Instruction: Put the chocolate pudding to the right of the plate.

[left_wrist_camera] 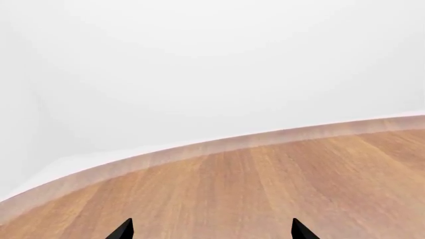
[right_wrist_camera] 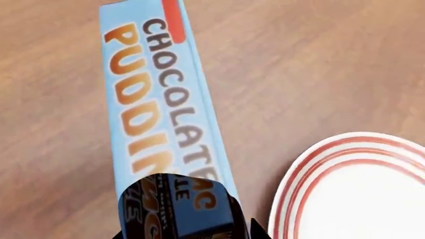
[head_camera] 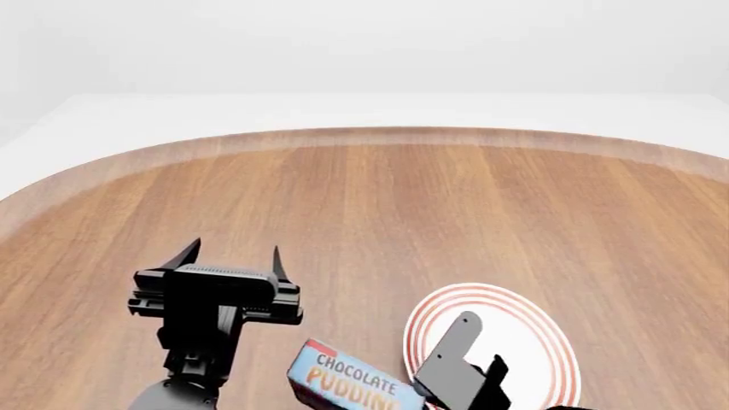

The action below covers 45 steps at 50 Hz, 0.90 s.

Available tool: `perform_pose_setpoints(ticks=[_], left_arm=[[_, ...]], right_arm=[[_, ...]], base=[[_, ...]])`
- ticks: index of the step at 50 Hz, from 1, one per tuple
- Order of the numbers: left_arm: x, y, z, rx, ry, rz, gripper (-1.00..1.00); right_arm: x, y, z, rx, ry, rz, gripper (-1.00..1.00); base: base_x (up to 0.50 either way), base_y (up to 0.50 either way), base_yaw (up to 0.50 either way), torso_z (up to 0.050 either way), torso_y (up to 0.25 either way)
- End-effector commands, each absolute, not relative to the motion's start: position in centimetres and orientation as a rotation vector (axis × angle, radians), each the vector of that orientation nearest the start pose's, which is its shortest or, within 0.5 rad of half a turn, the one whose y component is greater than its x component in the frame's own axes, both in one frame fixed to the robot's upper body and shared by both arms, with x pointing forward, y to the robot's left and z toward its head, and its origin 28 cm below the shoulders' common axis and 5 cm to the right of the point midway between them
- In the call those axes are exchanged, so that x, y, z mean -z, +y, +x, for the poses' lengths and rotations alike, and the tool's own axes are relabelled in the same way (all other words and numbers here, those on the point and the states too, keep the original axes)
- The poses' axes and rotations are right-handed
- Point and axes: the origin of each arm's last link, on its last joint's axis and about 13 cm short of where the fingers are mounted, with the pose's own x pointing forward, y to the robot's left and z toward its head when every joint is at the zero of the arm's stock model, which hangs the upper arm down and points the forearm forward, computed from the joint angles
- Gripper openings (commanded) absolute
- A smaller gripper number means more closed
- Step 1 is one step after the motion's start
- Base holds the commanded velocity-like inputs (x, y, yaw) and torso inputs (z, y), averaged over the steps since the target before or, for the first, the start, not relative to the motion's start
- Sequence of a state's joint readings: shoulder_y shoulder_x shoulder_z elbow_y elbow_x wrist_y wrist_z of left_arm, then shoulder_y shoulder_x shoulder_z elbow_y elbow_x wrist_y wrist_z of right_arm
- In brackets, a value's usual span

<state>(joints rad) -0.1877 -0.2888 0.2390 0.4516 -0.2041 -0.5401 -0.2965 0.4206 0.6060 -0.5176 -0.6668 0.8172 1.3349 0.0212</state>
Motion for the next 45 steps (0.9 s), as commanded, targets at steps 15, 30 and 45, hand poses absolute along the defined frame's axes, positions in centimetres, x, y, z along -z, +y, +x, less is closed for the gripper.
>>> perform_pose_setpoints(ticks=[15, 30, 45], left_arm=[[-10.4, 20.9, 22.9, 0.002, -0.05, 0.139, 1.0], [-10.5, 21.2, 23.0, -0.009, -0.053, 0.136, 1.0], [-10.5, 21.0, 22.9, -0.004, -0.051, 0.14, 1.0]], right_arm=[[-17.6, -18.3, 22.8, -0.25, 0.595, -0.187, -1.0], [-18.0, -23.5, 24.5, 0.044, 0.669, 0.033, -1.0], [-16.6, -29.1, 24.8, 0.254, 0.77, 0.139, -1.0]], base=[[0.0, 0.0, 0.0, 0.0, 0.0], [0.0, 0.0, 0.0, 0.0, 0.0], [0.0, 0.0, 0.0, 0.0, 0.0]])
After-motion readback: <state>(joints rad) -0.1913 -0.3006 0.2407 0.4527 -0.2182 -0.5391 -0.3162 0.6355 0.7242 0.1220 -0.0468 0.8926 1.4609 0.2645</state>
